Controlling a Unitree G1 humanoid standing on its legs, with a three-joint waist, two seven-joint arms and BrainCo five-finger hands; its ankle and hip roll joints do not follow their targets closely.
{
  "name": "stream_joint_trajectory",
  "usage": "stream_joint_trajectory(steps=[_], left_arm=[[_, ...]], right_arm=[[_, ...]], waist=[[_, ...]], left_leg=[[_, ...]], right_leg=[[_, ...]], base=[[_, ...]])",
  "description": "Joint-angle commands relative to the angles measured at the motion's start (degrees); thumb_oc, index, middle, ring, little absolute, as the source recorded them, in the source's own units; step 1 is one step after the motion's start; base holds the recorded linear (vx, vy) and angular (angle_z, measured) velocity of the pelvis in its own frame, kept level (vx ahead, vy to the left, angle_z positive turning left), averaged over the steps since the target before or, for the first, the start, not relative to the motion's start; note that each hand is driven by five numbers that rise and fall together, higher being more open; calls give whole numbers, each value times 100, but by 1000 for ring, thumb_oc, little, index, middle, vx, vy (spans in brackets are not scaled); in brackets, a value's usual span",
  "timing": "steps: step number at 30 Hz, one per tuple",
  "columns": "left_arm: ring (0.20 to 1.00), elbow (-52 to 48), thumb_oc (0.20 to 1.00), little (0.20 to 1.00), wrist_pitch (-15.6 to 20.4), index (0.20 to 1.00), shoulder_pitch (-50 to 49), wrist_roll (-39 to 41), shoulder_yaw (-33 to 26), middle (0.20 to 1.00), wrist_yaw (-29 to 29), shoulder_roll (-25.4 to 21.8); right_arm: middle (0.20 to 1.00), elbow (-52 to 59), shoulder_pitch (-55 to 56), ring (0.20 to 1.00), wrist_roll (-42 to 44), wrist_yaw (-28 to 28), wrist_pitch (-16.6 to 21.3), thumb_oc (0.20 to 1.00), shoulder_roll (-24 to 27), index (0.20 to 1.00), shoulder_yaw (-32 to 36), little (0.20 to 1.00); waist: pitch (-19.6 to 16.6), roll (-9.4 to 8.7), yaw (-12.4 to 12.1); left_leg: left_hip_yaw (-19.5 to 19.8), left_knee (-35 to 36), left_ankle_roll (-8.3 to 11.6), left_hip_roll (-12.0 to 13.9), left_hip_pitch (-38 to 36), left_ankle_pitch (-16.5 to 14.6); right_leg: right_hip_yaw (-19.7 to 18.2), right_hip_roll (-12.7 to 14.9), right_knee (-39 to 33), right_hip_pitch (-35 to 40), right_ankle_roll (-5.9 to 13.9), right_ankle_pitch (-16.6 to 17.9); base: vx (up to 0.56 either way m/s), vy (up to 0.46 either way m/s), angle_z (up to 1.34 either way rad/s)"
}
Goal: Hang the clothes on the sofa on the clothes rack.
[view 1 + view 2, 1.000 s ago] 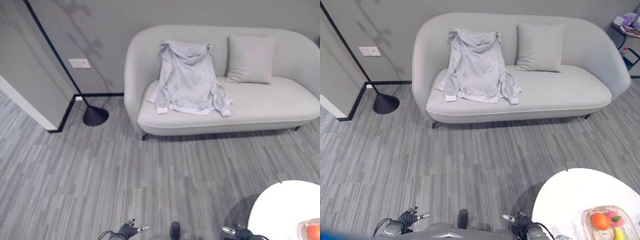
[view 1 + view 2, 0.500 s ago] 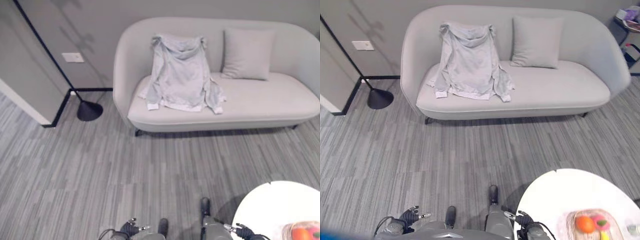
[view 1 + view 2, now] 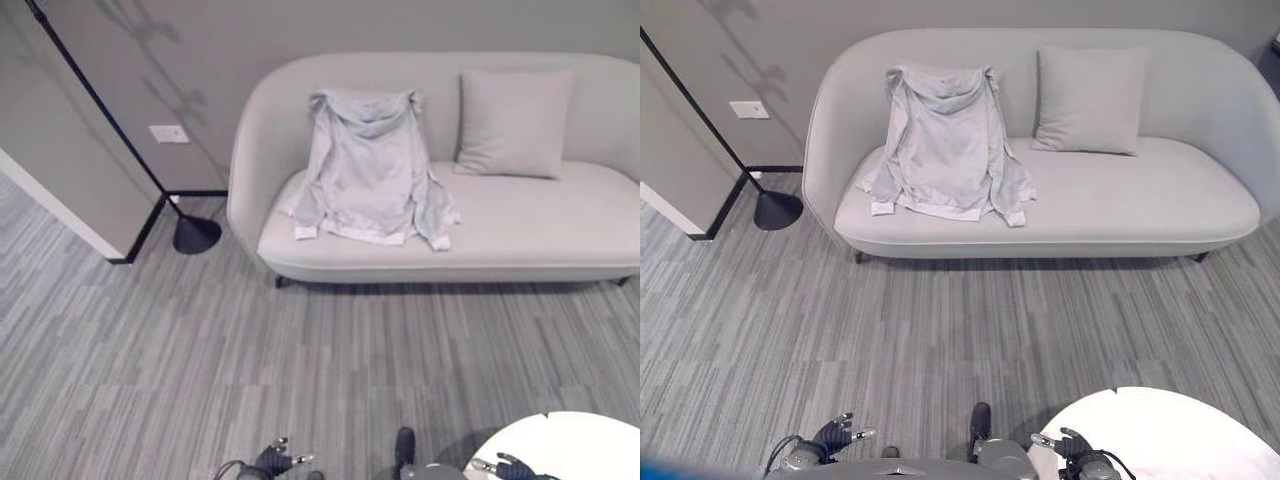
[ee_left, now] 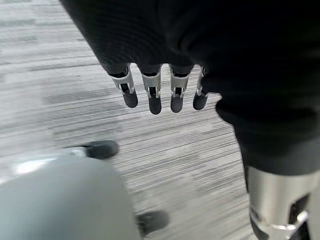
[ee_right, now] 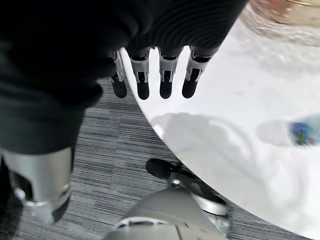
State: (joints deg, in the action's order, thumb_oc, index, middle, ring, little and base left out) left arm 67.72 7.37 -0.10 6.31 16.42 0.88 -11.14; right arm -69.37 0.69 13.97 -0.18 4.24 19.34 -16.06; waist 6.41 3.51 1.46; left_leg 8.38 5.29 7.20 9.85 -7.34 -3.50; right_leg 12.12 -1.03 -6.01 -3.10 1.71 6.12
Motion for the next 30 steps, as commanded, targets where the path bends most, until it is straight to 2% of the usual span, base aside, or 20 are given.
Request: stream_joint_trajectory(steps=[1,4,6,8,9,10,11,12,13,14,15,19,20,21,22,25,26,27,28,30], left_arm=[[1000,61,1000,1000,137,1000,347,118,201,1000,5,-156],[1000,73,1000,1000,133,1000,337,127,192,1000,-14,-162],[1000,102,1000,1000,112,1000,320,136,169,1000,-38,-182],[1000,99,1000,1000,103,1000,325,201,130,1000,-42,-171],[1000,76,1000,1000,104,1000,318,318,78,1000,-27,-165],[1000,46,1000,1000,115,1000,340,470,17,1000,-10,-157],[1000,54,1000,1000,131,1000,341,553,-40,1000,7,-167],[1000,65,1000,1000,129,1000,339,578,-49,1000,19,-164],[1000,83,1000,1000,126,1000,336,578,-43,1000,23,-166],[1000,83,1000,1000,126,1000,336,578,-43,1000,23,-166],[1000,170,1000,1000,126,1000,328,565,-68,1000,47,-169],[1000,428,1000,1000,66,1000,203,511,-162,1000,2,-164],[1000,508,1000,1000,48,1000,95,456,-227,1000,-11,-147],[1000,507,1000,1000,48,1000,94,455,-227,1000,-11,-149],[1000,512,1000,1000,64,1000,53,437,-270,1000,-2,-196],[1000,390,1000,1000,43,1000,86,343,-203,1000,-21,-302],[1000,232,1000,1000,41,1000,193,316,-169,1000,-16,-393],[1000,205,1000,1000,41,1000,206,317,-169,1000,-18,-410],[1000,164,1000,1000,26,1000,222,307,-163,1000,-1,-435],[1000,156,1000,1000,21,1000,217,267,-132,1000,-9,-453]], right_arm=[[1000,-5,-271,1000,135,35,159,1000,-68,1000,45,1000],[1000,-7,-257,1000,160,41,175,1000,-66,1000,62,1000],[1000,32,-250,1000,177,38,178,1000,-65,1000,67,1000],[1000,34,-290,1000,201,37,174,1000,-61,1000,53,1000],[1000,40,-327,1000,207,59,157,1000,-69,1000,31,1000],[1000,14,-328,1000,232,73,148,1000,-77,1000,35,1000],[1000,8,-315,1000,225,75,152,1000,-88,1000,22,1000],[1000,-1,-279,1000,211,83,157,1000,-107,1000,8,1000],[1000,-22,-271,1000,197,96,163,1000,-106,1000,5,1000],[1000,-22,-271,1000,197,96,163,1000,-106,1000,5,1000],[1000,-69,-249,1000,182,134,183,1000,-127,1000,-8,1000],[1000,-161,-233,1000,91,106,144,1000,-202,1000,-43,1000],[1000,-197,-194,1000,4,67,127,1000,-269,1000,-111,1000],[1000,-196,-193,1000,3,67,127,1000,-270,1000,-112,1000],[1000,-186,-210,1000,-77,35,109,1000,-343,1000,-194,1000],[1000,-130,-300,1000,-155,-36,62,1000,-390,1000,-250,1000],[1000,-47,-366,1000,-168,-52,63,1000,-403,1000,-232,1000],[1000,-42,-376,1000,-159,-63,65,1000,-390,1000,-212,1000],[1000,13,-408,1000,-141,-53,69,1000,-387,1000,-145,1000],[1000,51,-397,1000,-121,-52,74,1000,-400,1000,-105,1000]], waist=[[210,-148,-48],[246,-162,-58],[332,-219,-94],[490,-353,-149],[562,-393,-183],[600,-417,-247],[596,-482,-333],[578,-437,-412],[580,-375,-460],[580,-375,-460],[565,-283,-569],[478,-258,-643],[385,-255,-725],[389,-260,-730],[297,-364,-831],[118,-600,-890],[64,-648,-877],[88,-623,-862],[250,-480,-709],[328,-363,-648]], left_leg=[[-104,-662,-182,-567,-282,282],[-191,-1210,-62,-537,-106,494],[-290,-1984,30,-571,182,780],[-604,-3136,-64,-632,679,926],[-922,-3491,-158,-469,986,903],[-1103,-3360,-210,-405,1328,710],[-1226,-2642,-297,-428,1560,377],[-1219,-1652,-283,-423,1734,529],[-1198,-1070,-239,-415,1810,898],[-1198,-1070,-239,-415,1810,898],[-1184,-168,-161,-460,2145,1272],[-1129,-29,-14,-536,2553,1363],[-957,-29,8,-564,2414,1583],[-964,-29,8,-566,2406,1580],[-979,-29,-58,-579,2217,1772],[-1169,-29,-333,-795,1962,1501],[-1258,-29,-655,-1043,1715,1144],[-1235,-29,-730,-1109,1613,1060],[-1130,-29,-922,-1221,1219,844],[-1112,-29,-1011,-1237,997,672]], right_leg=[[-312,295,101,-132,480,-189],[-289,255,101,49,389,-341],[-265,252,101,260,304,-456],[-249,310,101,506,222,-546],[-249,331,101,622,177,-625],[-235,351,101,740,186,-676],[-232,391,101,846,263,-751],[-209,334,101,928,319,-842],[-209,263,101,1022,333,-926],[-209,263,101,1022,333,-926],[-246,125,101,1202,334,-1125],[-534,-26,101,1492,296,-1325],[-729,-49,101,1625,289,-1431],[-733,-44,101,1631,290,-1434],[-898,56,101,1726,330,-1494],[-955,445,210,1797,560,-1288],[-905,654,1464,1246,842,-974],[-896,690,1923,1044,907,-803],[-801,795,3228,542,991,69],[-554,923,3838,298,962,260]], base=[[116,-84,4],[78,-56,6],[109,-90,12],[131,-145,18],[195,-137,16],[265,-51,3],[328,57,4],[350,102,7],[224,85,29],[316,92,28],[298,77,16],[358,111,-20],[487,200,-111],[631,310,-140],[491,254,-144],[635,400,-83],[454,393,-55],[488,531,4],[259,323,32],[252,237,64]])
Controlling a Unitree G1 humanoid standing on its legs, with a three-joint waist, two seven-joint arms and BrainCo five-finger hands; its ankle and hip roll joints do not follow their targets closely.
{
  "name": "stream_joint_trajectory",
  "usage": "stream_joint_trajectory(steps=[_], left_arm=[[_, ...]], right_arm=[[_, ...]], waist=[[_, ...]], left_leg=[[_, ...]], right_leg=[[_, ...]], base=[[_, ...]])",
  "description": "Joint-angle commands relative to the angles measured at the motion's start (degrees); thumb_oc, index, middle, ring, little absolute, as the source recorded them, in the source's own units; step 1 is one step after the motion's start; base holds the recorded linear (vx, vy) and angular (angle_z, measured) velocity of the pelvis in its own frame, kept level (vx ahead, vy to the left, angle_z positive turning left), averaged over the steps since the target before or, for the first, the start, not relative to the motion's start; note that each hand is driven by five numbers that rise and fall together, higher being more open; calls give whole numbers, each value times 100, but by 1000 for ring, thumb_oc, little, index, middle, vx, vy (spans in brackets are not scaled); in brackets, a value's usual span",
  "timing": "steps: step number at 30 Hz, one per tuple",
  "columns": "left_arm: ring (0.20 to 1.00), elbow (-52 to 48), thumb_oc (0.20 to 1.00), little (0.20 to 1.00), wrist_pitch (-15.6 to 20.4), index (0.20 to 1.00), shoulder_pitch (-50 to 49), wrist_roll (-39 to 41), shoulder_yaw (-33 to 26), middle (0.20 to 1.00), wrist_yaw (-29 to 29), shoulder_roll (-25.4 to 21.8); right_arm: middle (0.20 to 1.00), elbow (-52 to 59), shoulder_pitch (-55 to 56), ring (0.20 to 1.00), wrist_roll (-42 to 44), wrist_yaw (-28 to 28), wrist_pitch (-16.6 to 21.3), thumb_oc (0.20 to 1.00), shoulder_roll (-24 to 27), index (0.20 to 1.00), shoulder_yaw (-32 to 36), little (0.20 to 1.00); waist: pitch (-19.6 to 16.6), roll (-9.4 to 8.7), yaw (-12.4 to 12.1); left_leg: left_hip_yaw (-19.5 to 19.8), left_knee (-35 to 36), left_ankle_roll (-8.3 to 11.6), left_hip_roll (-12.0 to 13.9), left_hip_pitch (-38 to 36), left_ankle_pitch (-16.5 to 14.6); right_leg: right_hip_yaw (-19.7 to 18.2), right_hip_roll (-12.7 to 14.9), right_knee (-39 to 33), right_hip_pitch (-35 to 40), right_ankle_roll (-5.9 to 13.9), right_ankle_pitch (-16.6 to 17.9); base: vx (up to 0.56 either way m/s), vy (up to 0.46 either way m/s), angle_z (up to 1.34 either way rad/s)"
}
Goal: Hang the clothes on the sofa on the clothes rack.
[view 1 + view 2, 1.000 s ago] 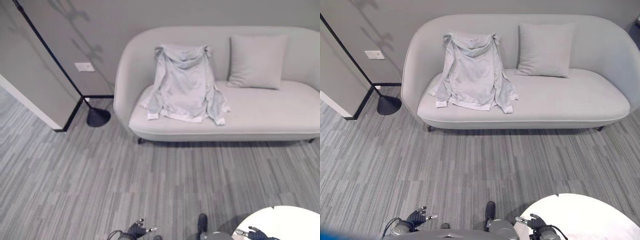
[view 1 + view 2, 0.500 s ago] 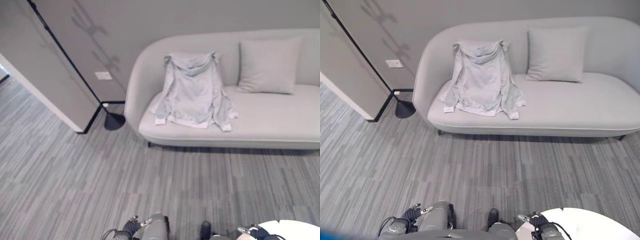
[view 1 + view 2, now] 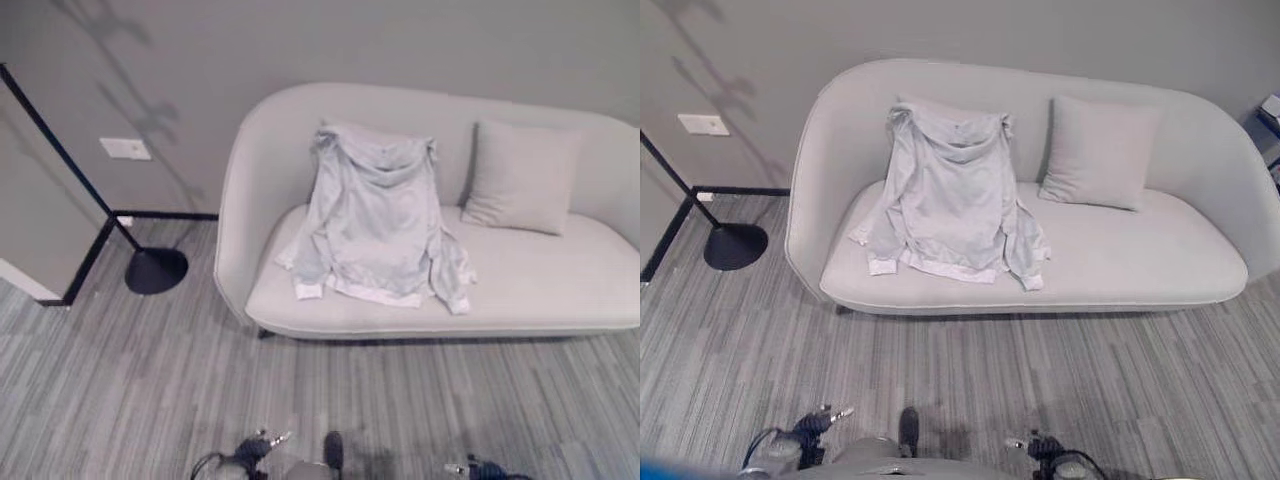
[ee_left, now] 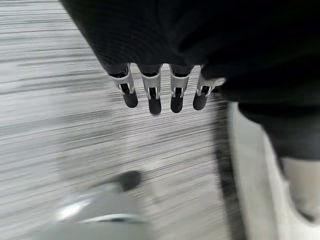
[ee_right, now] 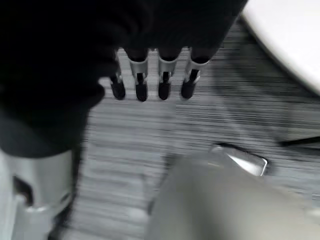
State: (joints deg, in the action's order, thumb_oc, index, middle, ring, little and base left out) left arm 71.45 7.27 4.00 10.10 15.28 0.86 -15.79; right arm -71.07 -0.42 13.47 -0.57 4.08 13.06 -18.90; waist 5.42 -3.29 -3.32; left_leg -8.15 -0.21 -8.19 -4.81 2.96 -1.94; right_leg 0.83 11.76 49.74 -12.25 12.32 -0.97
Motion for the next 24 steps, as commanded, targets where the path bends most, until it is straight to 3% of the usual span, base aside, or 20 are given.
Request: stream_joint_trajectory(steps=[1,6,9,10,15,17,20,22,24], left_arm=[[1000,-204,1000,1000,23,1000,-204,-123,-15,1000,-10,5],[1000,-118,1000,1000,52,1000,-178,-174,8,1000,-31,13],[1000,-62,1000,1000,96,1000,-126,-235,53,1000,10,45],[1000,-32,1000,1000,130,1000,-92,-257,21,1000,15,54],[1000,39,1000,1000,132,1000,-58,-356,12,1000,27,86],[1000,104,1000,1000,143,1000,-56,-468,13,1000,42,98],[1000,72,1000,1000,145,1000,-90,-474,31,1000,37,136],[1000,2,1000,1000,152,1000,-92,-439,64,1000,50,153],[1000,-107,1000,1000,160,1000,-85,-396,118,1000,42,185]], right_arm=[[1000,238,-262,1000,-72,0,93,1000,209,1000,196,1000],[1000,254,-196,1000,-60,11,84,1000,228,1000,243,1000],[1000,236,-226,1000,-9,45,72,1000,263,1000,289,1000],[1000,206,-223,1000,4,52,57,1000,275,1000,345,1000],[1000,217,-239,1000,-78,43,28,1000,271,1000,394,1000],[1000,202,-181,1000,-96,24,38,1000,282,1000,421,1000],[1000,228,-167,1000,-79,-1,51,1000,345,1000,404,1000],[1000,218,-171,1000,-48,-7,78,1000,399,1000,402,1000],[1000,200,-155,1000,-15,11,125,1000,465,1000,392,1000]], waist=[[445,383,-168],[544,468,-70],[628,393,87],[684,404,166],[760,500,279],[642,337,333],[505,342,369],[413,403,375],[340,496,374]], left_leg=[[574,521,506,258,-171,417],[720,521,589,271,-613,119],[891,521,681,188,-869,-107],[972,521,751,233,-1058,-241],[1021,521,863,394,-1379,-455],[1266,521,924,347,-1619,-700],[1329,521,1031,587,-1747,-781],[1344,521,1167,833,-1783,-655],[1399,433,1329,1059,-1759,-243]], right_leg=[[715,-260,-1528,1047,-129,936],[1243,-90,-2815,682,-362,140],[961,-48,-4537,384,-202,617],[826,40,-5255,108,-13,1009],[789,163,-5474,-369,143,1154],[826,187,-5474,-196,193,1380],[903,78,-5474,21,124,1451],[967,-95,-5474,157,26,1356],[1043,-290,-5474,289,-91,1172]], base=[[253,138,50],[268,3,27],[313,-138,17],[308,-119,37],[248,-98,37],[468,-257,67],[451,-330,51],[271,-235,52],[264,-240,1]])
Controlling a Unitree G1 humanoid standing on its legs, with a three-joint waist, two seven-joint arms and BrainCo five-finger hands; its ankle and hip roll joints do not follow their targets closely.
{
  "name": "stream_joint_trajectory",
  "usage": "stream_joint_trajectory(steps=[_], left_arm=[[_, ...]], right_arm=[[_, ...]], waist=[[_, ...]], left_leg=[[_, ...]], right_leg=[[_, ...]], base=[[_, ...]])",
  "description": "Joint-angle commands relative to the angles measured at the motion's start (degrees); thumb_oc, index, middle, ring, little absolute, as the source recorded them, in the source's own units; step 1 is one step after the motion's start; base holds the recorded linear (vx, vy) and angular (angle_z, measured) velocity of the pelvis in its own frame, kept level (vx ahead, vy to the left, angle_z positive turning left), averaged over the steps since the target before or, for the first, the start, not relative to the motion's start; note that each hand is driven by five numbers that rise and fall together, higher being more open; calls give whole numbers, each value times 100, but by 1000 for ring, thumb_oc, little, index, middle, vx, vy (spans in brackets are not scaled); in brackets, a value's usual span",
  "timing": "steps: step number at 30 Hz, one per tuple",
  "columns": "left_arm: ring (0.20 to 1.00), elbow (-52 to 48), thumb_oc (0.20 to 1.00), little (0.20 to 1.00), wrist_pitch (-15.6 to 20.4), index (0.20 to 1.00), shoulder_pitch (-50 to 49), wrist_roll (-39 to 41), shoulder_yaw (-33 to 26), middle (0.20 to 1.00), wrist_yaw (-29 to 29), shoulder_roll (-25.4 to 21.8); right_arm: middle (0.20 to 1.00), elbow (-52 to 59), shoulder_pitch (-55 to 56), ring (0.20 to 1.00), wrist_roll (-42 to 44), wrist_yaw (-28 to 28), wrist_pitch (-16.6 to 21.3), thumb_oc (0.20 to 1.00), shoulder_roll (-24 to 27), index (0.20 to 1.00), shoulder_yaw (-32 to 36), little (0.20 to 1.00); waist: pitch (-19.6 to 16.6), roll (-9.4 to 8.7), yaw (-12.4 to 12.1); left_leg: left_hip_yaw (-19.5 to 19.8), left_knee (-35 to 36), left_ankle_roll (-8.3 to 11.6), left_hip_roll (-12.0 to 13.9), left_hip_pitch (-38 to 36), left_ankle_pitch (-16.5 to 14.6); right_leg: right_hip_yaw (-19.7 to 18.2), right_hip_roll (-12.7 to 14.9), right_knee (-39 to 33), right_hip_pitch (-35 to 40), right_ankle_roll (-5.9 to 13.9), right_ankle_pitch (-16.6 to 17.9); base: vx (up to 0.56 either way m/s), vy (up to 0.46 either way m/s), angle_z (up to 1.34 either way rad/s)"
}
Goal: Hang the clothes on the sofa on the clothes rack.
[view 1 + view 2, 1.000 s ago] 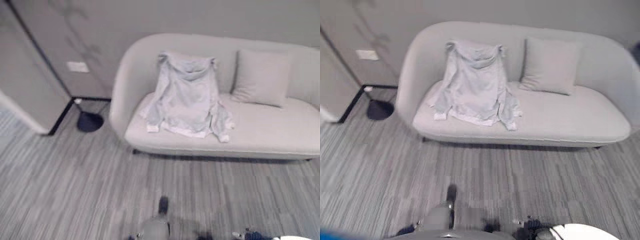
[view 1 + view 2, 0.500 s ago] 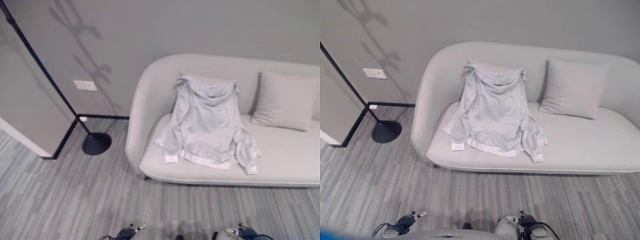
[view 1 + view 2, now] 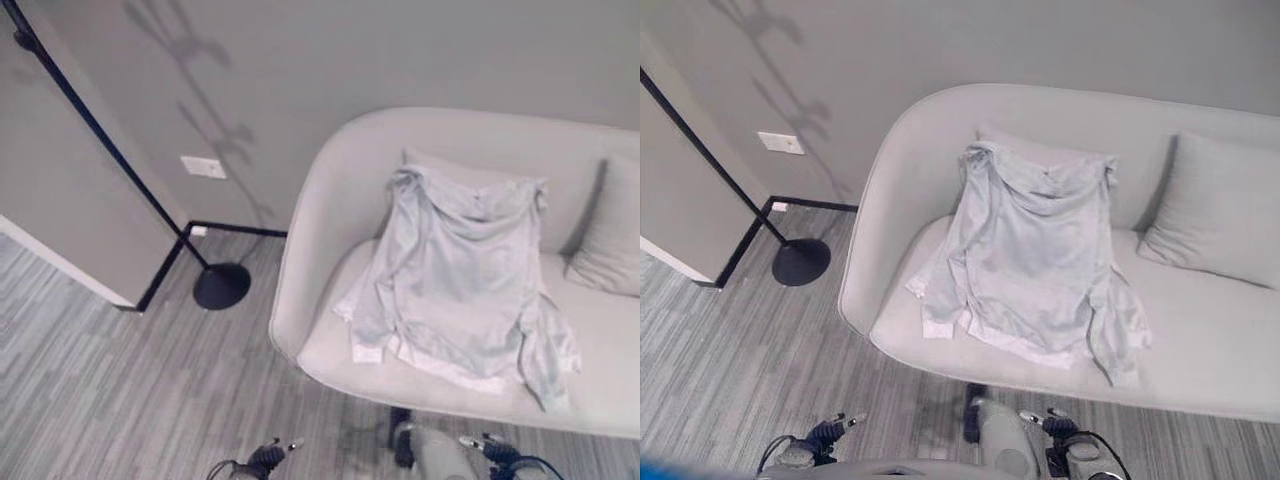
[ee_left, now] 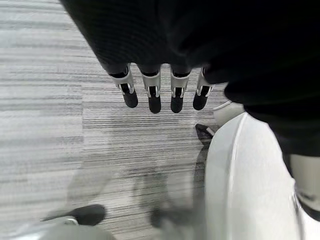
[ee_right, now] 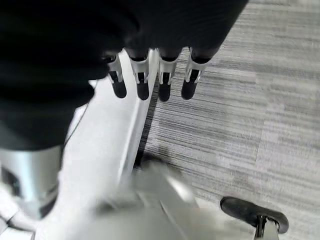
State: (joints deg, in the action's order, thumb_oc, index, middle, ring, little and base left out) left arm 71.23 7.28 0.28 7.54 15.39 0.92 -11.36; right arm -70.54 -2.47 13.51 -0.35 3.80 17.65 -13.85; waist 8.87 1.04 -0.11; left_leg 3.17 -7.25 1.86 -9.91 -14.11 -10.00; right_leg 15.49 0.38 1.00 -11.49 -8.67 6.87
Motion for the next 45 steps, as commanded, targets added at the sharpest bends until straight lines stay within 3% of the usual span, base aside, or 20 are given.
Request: stream_joint_trajectory(steps=[1,6,9,11,12,13,14,15,16,17,22,28,41,43,45], left_arm=[[1000,-125,1000,1000,165,1000,285,-106,121,1000,35,-253],[1000,-299,1000,1000,164,1000,265,10,143,1000,24,-212],[1000,-339,1000,1000,133,1000,249,52,152,1000,1,-212],[1000,-339,1000,1000,128,1000,259,48,141,1000,11,-217],[1000,-332,1000,1000,137,1000,272,70,143,1000,18,-206],[1000,-310,1000,1000,135,1000,289,90,133,1000,20,-189],[1000,-309,1000,1000,136,1000,288,90,133,1000,20,-188],[1000,-307,1000,1000,139,1000,287,99,139,1000,23,-179],[1000,-235,1000,1000,136,1000,286,78,178,1000,25,-156],[1000,-200,1000,1000,140,1000,285,76,192,1000,33,-151],[1000,-77,1000,1000,155,1000,261,84,231,1000,19,-131],[1000,1,1000,1000,134,1000,192,42,217,1000,23,-149],[1000,-14,1000,1000,112,1000,178,-32,220,1000,12,-233],[1000,-18,1000,1000,95,1000,219,-25,220,1000,4,-281],[1000,-26,1000,1000,66,1000,285,-12,193,1000,10,-349]], right_arm=[[1000,173,63,1000,-10,-10,163,1000,20,1000,-125,1000],[1000,151,63,1000,94,-9,199,1000,83,1000,-158,1000],[1000,213,26,1000,172,5,208,1000,136,1000,-184,1000],[1000,199,0,1000,175,13,199,1000,155,1000,-178,1000],[1000,182,-7,1000,191,17,195,1000,170,1000,-173,1000],[1000,179,12,1000,199,16,197,1000,179,1000,-176,1000],[1000,179,13,1000,199,16,197,1000,179,1000,-176,1000],[1000,170,21,1000,196,18,197,1000,199,1000,-166,1000],[1000,148,18,1000,180,39,203,1000,203,1000,-192,1000],[1000,147,23,1000,172,47,210,1000,195,1000,-207,1000],[1000,162,79,1000,159,73,249,1000,120,1000,-279,1000],[1000,157,100,1000,93,83,238,1000,38,1000,-350,1000],[1000,149,104,1000,18,45,182,1000,-99,1000,-411,1000],[1000,166,3,1000,-27,31,172,1000,-130,1000,-458,1000],[1000,219,-131,1000,-61,15,158,1000,-177,1000,-506,1000]], waist=[[-37,92,54],[-33,81,31],[118,-93,20],[148,-95,22],[163,-81,14],[159,-84,-20],[162,-82,-21],[186,-82,-57],[197,-88,-149],[175,-67,-188],[145,38,-292],[-31,32,-265],[-135,-85,-261],[-3,-90,-296],[116,-76,-369]], left_leg=[[263,988,420,1654,2,732],[75,-320,750,1860,463,1597],[-580,-1575,534,2049,982,1751],[-803,-1686,512,2150,1027,1716],[-958,-1603,477,2206,1099,1636],[-1022,-1301,413,2086,1303,1357],[-1024,-1307,410,2085,1300,1348],[-1024,-1009,343,1929,1398,1039],[-813,-374,259,1528,1601,797],[-639,-39,243,1357,1721,910],[-213,809,173,979,1819,1363],[-223,1225,127,951,1398,1384],[-327,1225,-59,824,1137,1076],[-425,1225,-132,855,1147,1063],[-529,1225,-156,956,1196,1087]], right_leg=[[-372,787,-600,291,1952,293],[-133,598,-600,776,1676,-169],[-158,558,-600,1161,1446,-420],[-173,529,-600,1224,1419,-480],[-166,517,-600,1291,1419,-547],[-173,530,-600,1345,1444,-600],[-173,532,-600,1351,1448,-604],[-170,542,-600,1382,1479,-627],[-223,529,-600,1404,1523,-666],[-265,475,-600,1382,1530,-667],[-425,214,-600,1525,1478,-774],[-530,172,-600,1582,1456,-772],[-702,337,-600,1613,1596,-569],[-676,344,-86,1327,1609,-559],[-473,428,491,965,1756,-654]], base=[[248,-227,-1],[194,-190,-33],[198,-221,10],[112,-113,-26],[126,-44,-16],[129,-42,7],[121,-19,20],[98,13,19],[122,16,9],[85,17,6],[78,6,-12],[75,46,-10],[25,64,-9],[-97,47,-12],[-121,-18,-42]])
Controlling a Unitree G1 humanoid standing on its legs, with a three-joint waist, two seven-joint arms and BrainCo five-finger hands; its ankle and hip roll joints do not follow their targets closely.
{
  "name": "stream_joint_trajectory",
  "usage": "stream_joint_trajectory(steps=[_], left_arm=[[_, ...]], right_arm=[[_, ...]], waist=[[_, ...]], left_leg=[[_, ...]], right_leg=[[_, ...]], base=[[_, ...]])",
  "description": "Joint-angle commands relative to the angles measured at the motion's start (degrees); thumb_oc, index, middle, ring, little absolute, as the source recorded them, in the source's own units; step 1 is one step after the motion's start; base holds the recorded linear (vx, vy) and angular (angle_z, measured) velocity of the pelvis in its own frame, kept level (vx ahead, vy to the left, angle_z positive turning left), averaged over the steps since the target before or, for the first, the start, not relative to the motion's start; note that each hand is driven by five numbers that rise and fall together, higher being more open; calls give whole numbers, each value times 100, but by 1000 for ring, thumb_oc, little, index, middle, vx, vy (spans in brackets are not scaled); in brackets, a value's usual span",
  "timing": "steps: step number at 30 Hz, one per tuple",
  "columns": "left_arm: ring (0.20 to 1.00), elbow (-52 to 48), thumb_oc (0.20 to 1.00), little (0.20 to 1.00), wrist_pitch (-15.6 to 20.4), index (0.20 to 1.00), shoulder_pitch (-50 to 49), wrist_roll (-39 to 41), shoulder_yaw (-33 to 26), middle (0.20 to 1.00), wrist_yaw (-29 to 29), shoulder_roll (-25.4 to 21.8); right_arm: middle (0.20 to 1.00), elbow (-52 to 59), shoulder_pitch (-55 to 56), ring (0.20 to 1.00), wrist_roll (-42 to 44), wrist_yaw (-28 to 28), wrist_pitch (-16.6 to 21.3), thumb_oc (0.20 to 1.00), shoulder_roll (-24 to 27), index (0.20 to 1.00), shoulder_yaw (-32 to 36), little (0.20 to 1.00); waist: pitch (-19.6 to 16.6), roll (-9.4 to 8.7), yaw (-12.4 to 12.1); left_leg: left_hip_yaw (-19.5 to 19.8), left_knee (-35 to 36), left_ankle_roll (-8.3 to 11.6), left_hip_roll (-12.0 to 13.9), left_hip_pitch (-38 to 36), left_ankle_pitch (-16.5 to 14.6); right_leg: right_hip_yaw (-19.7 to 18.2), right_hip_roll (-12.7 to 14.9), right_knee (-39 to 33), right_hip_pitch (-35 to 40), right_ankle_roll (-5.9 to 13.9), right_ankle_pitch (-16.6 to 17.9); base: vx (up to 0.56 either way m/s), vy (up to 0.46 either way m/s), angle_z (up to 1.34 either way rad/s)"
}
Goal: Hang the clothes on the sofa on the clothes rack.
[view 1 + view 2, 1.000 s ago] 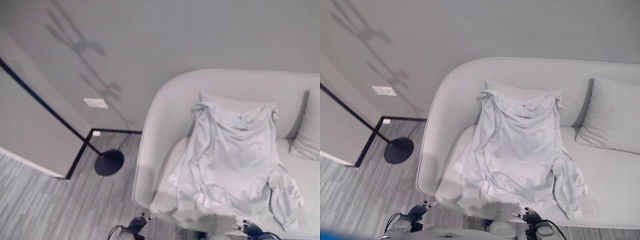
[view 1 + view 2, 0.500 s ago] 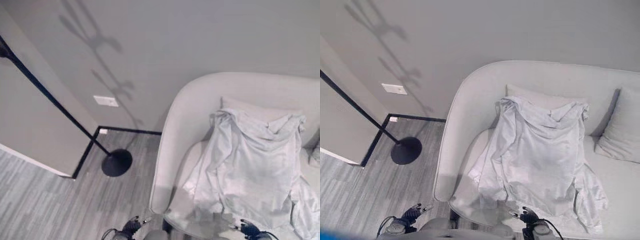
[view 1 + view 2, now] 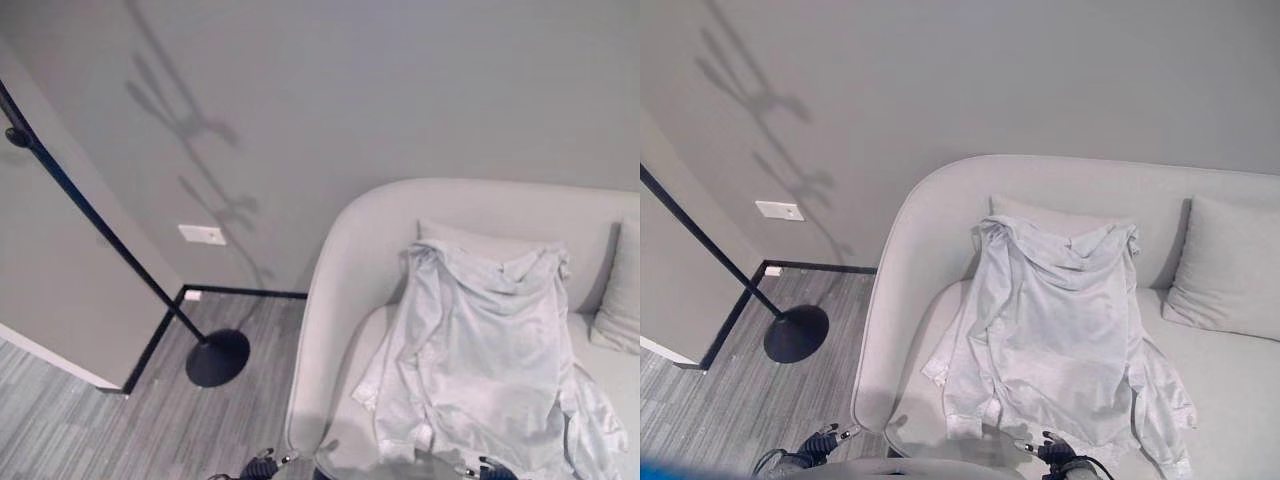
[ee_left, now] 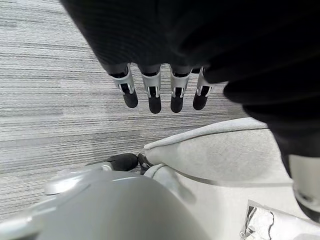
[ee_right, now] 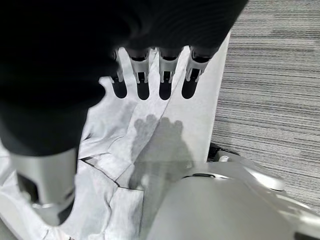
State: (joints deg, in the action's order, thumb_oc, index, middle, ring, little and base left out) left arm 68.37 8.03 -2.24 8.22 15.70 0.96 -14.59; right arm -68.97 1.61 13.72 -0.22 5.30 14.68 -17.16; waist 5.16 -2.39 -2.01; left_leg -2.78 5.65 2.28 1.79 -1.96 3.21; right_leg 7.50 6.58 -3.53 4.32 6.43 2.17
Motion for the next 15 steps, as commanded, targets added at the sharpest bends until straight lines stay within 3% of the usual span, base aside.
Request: stream_joint_trajectory(steps=[1,3,4,5,6,10,11,12,13,14,15], left_arm=[[1000,260,1000,1000,-17,1000,556,-78,158,1000,0,-55],[1000,246,1000,1000,-14,1000,604,-11,126,1000,-6,-114],[1000,246,1000,1000,-14,1000,604,-11,126,1000,-6,-114],[1000,275,1000,1000,-2,1000,636,18,118,1000,8,-115],[1000,270,1000,1000,-9,1000,646,79,84,1000,28,-134],[1000,206,1000,1000,48,1000,640,260,34,1000,89,-213],[1000,186,1000,1000,81,1000,662,321,-9,1000,114,-235],[1000,174,1000,1000,79,1000,656,312,-3,1000,125,-252],[1000,158,1000,1000,99,1000,686,398,-16,1000,143,-227],[1000,102,1000,1000,122,1000,694,579,-44,1000,167,-166],[1000,86,1000,1000,129,1000,719,655,-41,1000,192,-103]], right_arm=[[1000,86,-559,1000,-84,1,5,1000,98,1000,-187,1000],[1000,130,-566,1000,-97,-17,-2,1000,66,1000,-169,1000],[1000,130,-567,1000,-97,-17,-2,1000,66,1000,-169,1000],[1000,148,-586,1000,-88,-16,3,1000,55,1000,-138,1000],[1000,172,-606,1000,-74,-27,-14,1000,30,1000,-126,1000],[1000,228,-617,1000,-85,-54,-23,1000,10,1000,-123,1000],[1000,248,-621,1000,-114,-73,-14,1000,-13,1000,-162,1000],[1000,266,-599,1000,-147,-70,-19,1000,-42,1000,-196,1000],[1000,275,-603,1000,-151,-55,-2,1000,-41,1000,-236,1000],[1000,311,-563,1000,-156,-28,37,1000,2,1000,-288,1000],[1000,279,-565,1000,-142,-5,57,1000,44,1000,-299,1000]], waist=[[490,260,-206],[439,249,-268],[442,250,-268],[408,231,-307],[332,147,-382],[245,-35,-518],[215,-135,-529],[194,-165,-563],[195,-140,-531],[235,-37,-493],[276,32,-452]], left_leg=[[54,-65,-193,-168,-3,-216],[156,-65,-139,39,50,-190],[157,-65,-139,39,48,-190],[211,-65,-98,134,101,-175],[241,-68,-23,291,172,-151],[234,-118,250,652,179,-184],[226,-99,484,858,94,-143],[186,-65,572,989,53,-109],[283,-65,695,1171,108,-7],[426,-65,819,1446,233,267],[510,-65,863,1519,317,426]], right_leg=[[452,-108,1048,-626,289,-224],[430,332,996,-441,239,-188],[430,332,995,-439,239,-188],[375,601,937,-382,268,-12],[283,1012,861,-317,335,422],[48,1577,316,-314,609,1144],[95,1438,-1,-135,788,911],[236,1357,-13,-128,837,698],[270,1148,-16,-76,805,382],[323,783,-28,1,599,34],[398,632,-96,74,514,-55]], base=[[-38,-163,-77],[8,-209,-44],[-1,-189,13],[-1,-343,22],[11,-475,20],[38,-522,-10],[66,-663,-43],[54,-703,-24],[6,-656,33],[-25,-619,62],[-116,-613,55]])
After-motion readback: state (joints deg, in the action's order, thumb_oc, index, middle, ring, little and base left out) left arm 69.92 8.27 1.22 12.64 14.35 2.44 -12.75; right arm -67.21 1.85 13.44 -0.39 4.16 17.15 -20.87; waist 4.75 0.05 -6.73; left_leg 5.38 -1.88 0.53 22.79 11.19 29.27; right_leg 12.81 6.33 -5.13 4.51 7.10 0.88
